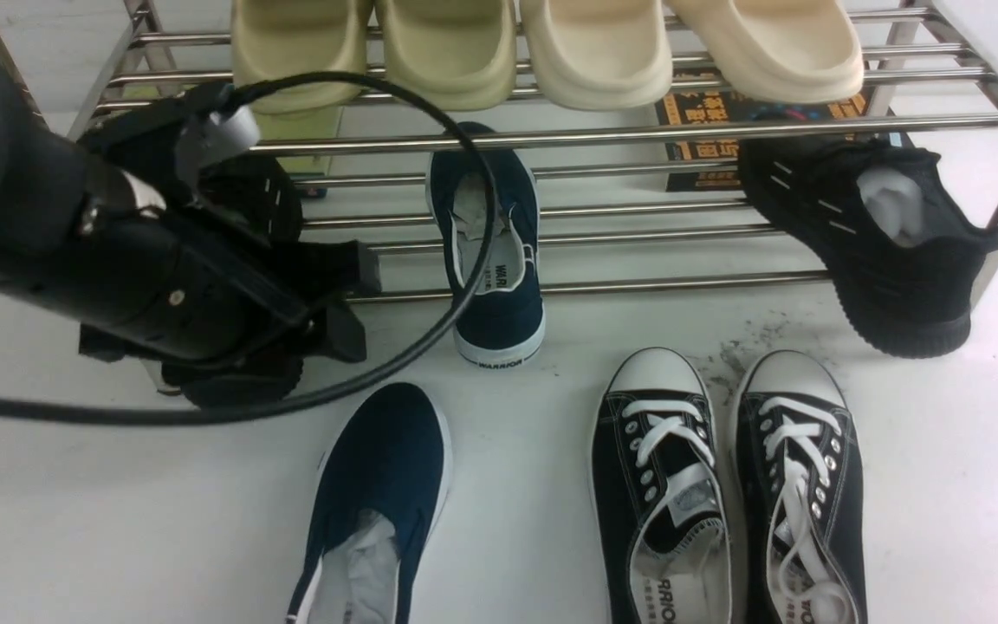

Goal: Take the shoes off the shelf with your hand on the white table.
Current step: 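Grasp the leftmost shoe on the bottom shelf of the shoe rack with the left gripper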

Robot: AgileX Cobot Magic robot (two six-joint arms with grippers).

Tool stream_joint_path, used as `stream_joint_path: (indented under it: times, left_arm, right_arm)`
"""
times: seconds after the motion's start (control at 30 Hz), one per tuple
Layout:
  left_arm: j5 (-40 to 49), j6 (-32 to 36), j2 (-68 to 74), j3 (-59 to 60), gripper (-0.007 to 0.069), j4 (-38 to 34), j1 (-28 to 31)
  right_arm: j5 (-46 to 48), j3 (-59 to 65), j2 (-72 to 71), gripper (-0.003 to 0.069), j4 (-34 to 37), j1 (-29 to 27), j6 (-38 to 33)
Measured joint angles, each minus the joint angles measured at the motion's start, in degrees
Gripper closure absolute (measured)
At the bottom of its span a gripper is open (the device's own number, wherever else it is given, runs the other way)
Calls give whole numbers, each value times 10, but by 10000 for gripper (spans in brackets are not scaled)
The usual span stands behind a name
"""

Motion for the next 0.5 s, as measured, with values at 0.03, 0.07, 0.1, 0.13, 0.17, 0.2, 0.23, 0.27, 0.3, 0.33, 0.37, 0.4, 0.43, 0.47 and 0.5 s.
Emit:
stream_joint_path:
  times: [0.03, 0.07, 0.1, 0.13, 0.17, 0.2, 0.23, 0.27, 0.3, 0.33, 0.37, 0.4, 0.43, 0.47, 0.5]
  left_arm:
    - [0, 0, 12, -9, 221, 0, 0]
    - [0, 0, 28, -20, 221, 0, 0]
    - [0, 0, 42, -29, 221, 1, 0]
    - [0, 0, 61, -41, 221, 1, 0]
    - [0, 0, 80, -54, 221, 1, 0]
    - [0, 0, 99, -64, 221, 1, 0]
    - [0, 0, 118, -78, 221, 2, 0]
    - [0, 0, 121, -83, 221, 2, 0]
    - [-2, 0, 147, -99, 221, 2, 0]
    - [-2, 0, 154, -104, 221, 2, 0]
    - [-4, 0, 170, -117, 221, 2, 0]
    - [-5, 0, 186, -131, 221, 2, 0]
    - [-7, 0, 205, -148, 221, 2, 0]
    - [-11, 0, 217, -159, 221, 2, 0]
    - [-17, 0, 228, -169, 221, 2, 0]
  right_arm:
    - [0, 0, 0, 419, 0, 0, 0]
    - [0, 0, 0, 419, 0, 0, 0]
    - [0, 0, 0, 419, 0, 0, 0]
    - [0, 0, 0, 419, 0, 0, 0]
    - [0, 0, 0, 419, 0, 0, 0]
    - [0, 0, 0, 419, 0, 0, 0]
    - [0, 0, 0, 419, 0, 0, 0]
    - [0, 0, 0, 419, 0, 0, 0]
    - [0, 0, 0, 419, 0, 0, 0]
    - [0, 0, 0, 419, 0, 0, 0]
    - [0, 0, 0, 419, 0, 0, 0]
    - [0, 0, 0, 419, 0, 0, 0]
    - [0, 0, 0, 419, 0, 0, 0]
    - [0, 0, 0, 419, 0, 0, 0]
    - [0, 0, 0, 419, 0, 0, 0]
